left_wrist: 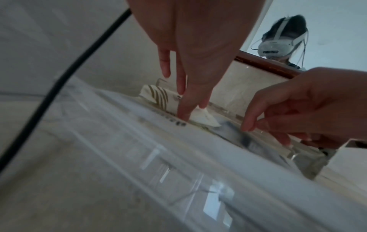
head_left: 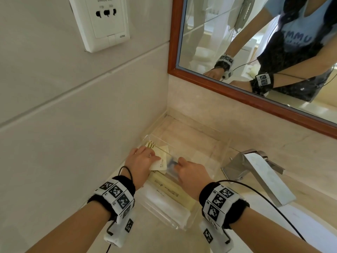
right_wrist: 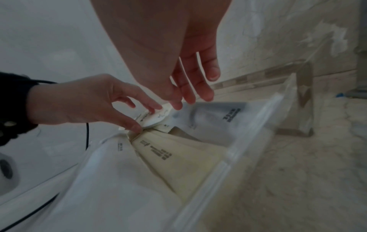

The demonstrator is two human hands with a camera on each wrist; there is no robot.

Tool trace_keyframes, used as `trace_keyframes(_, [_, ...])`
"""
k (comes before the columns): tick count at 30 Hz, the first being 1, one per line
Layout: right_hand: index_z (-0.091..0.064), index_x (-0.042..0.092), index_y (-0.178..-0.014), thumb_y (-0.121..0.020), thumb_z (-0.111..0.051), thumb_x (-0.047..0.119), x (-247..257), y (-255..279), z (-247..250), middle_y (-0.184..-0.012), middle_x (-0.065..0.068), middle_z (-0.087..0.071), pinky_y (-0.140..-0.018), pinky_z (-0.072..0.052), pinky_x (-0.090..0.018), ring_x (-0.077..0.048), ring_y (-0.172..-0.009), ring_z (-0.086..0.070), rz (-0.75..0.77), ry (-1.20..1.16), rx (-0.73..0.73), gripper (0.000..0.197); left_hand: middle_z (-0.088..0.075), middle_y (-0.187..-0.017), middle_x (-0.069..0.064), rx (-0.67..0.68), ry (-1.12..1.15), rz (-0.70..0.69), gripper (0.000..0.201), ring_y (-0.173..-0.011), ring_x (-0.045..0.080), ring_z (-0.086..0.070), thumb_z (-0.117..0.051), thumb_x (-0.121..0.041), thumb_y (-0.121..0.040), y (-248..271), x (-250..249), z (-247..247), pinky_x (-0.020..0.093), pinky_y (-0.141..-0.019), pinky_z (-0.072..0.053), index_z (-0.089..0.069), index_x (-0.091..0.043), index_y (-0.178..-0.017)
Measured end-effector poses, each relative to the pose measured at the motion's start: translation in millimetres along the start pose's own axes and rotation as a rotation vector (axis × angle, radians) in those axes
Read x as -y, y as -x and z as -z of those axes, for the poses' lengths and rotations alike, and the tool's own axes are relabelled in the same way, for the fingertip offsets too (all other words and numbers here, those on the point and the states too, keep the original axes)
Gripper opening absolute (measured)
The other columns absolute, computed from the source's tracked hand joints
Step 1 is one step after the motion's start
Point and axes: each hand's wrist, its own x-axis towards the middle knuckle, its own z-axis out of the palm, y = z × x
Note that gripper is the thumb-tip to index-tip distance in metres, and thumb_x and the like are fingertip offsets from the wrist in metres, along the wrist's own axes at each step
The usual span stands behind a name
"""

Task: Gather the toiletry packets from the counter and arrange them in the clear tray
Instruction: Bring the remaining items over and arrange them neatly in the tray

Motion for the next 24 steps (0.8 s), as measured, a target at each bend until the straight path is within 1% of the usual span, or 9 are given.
trace_keyframes(1, [-0.047,0.008,-0.128,-0.094,-0.043,0.003,0.8,-1.3,-0.6,-0.122,-0.008,-0.048,-0.069,-0.051,-0.032,-0.023,-0.085,-0.060,0.008,-0.003,0.000,0.034,-0.072,-0.083,-0.004,-0.033,-0.045,-0.017,0.057,-0.080,0.019,-0.070,-0.088,-0.006,-0.031,-1.2,2.2,-1.3,0.031,-0.065,-0.055,-0.074,-0.027,-0.082])
trace_keyframes(3, [-0.049,0.007,-0.126,-0.094,-0.042,0.003,2.9,-4.1,-2.6,-0.125,-0.009,-0.047,-0.072,-0.054,-0.034,-0.025,-0.090,-0.061,0.025,-0.017,-0.004,0.033,-0.072,-0.083,-0.003,-0.085,-0.083,-0.056,0.062,-0.078,0.019,-0.071,-0.085,-0.001,-0.025,-4.1,5.2,-1.8,0.031,-0.064,-0.056,-0.073,-0.026,-0.080])
trace_keyframes(5, [-0.050,0.008,-0.126,-0.094,-0.043,0.005,5.6,-6.5,-5.6,-0.127,-0.008,-0.046,-0.074,-0.056,-0.037,-0.025,-0.090,-0.060,0.051,-0.024,-0.010,0.033,-0.073,-0.086,-0.002,-0.111,-0.101,-0.094,0.063,-0.080,0.021,-0.071,-0.083,0.003,-0.026,-6.9,7.4,-4.9,0.032,-0.068,-0.056,-0.072,-0.024,-0.082])
trace_keyframes(8, [-0.052,0.009,-0.126,-0.093,-0.045,0.004,7.8,-9.0,-11.0,-0.129,-0.007,-0.044,-0.073,-0.057,-0.039,-0.026,-0.092,-0.059,0.070,-0.003,0.007,0.034,-0.072,-0.088,-0.003,-0.108,-0.129,-0.103,0.063,-0.084,0.020,-0.070,-0.082,0.002,-0.028,-9.8,9.4,-8.5,0.031,-0.070,-0.056,-0.072,-0.026,-0.084])
trace_keyframes(12, [-0.053,0.012,-0.126,-0.092,-0.046,0.003,5.4,-7.1,-13.0,-0.132,-0.007,-0.040,-0.075,-0.058,-0.039,-0.025,-0.096,-0.059,0.055,0.025,0.051,0.036,-0.070,-0.081,0.000,-0.137,-0.134,-0.074,0.064,-0.076,0.022,-0.069,-0.076,0.008,-0.024,-14.1,8.9,-3.9,0.030,-0.063,-0.054,-0.072,-0.022,-0.080])
trace_keyframes(15, [-0.052,0.011,-0.128,-0.092,-0.046,0.003,3.7,-4.7,-12.3,-0.134,-0.007,-0.040,-0.075,-0.057,-0.039,-0.025,-0.097,-0.059,0.045,0.033,0.067,0.037,-0.067,-0.076,0.002,-0.155,-0.124,-0.007,0.060,-0.070,0.023,-0.065,-0.074,0.012,-0.022,-13.9,9.0,0.0,0.029,-0.058,-0.051,-0.069,-0.019,-0.074])
trace_keyframes(17, [-0.051,0.012,-0.128,-0.091,-0.045,0.002,3.8,-3.4,-10.8,-0.135,-0.007,-0.041,-0.074,-0.057,-0.038,-0.025,-0.098,-0.059,0.054,0.037,0.053,0.039,-0.066,-0.074,0.002,-0.158,-0.119,0.033,0.056,-0.068,0.023,-0.064,-0.073,0.010,-0.023,-12.8,9.2,0.4,0.030,-0.055,-0.049,-0.066,-0.018,-0.071])
trace_keyframes(21, [-0.048,0.012,-0.131,-0.090,-0.046,0.000,4.5,-3.8,-9.3,-0.140,-0.008,-0.036,-0.071,-0.054,-0.036,-0.026,-0.098,-0.058,0.081,0.061,0.035,0.042,-0.068,-0.081,0.006,-0.121,-0.117,0.062,0.057,-0.072,0.027,-0.066,-0.078,0.006,-0.025,-11.6,11.2,-6.0,0.032,-0.055,-0.052,-0.065,-0.015,-0.076])
trace_keyframes(24, [-0.048,0.011,-0.131,-0.090,-0.046,0.000,3.0,-4.2,-12.1,-0.141,-0.008,-0.032,-0.064,-0.048,-0.033,-0.025,-0.092,-0.059,0.051,0.083,0.063,0.042,-0.070,-0.077,0.004,-0.122,-0.078,0.028,0.056,-0.068,0.026,-0.068,-0.074,0.016,-0.022,-13.9,12.7,-7.3,0.030,-0.048,-0.052,-0.064,-0.013,-0.070])
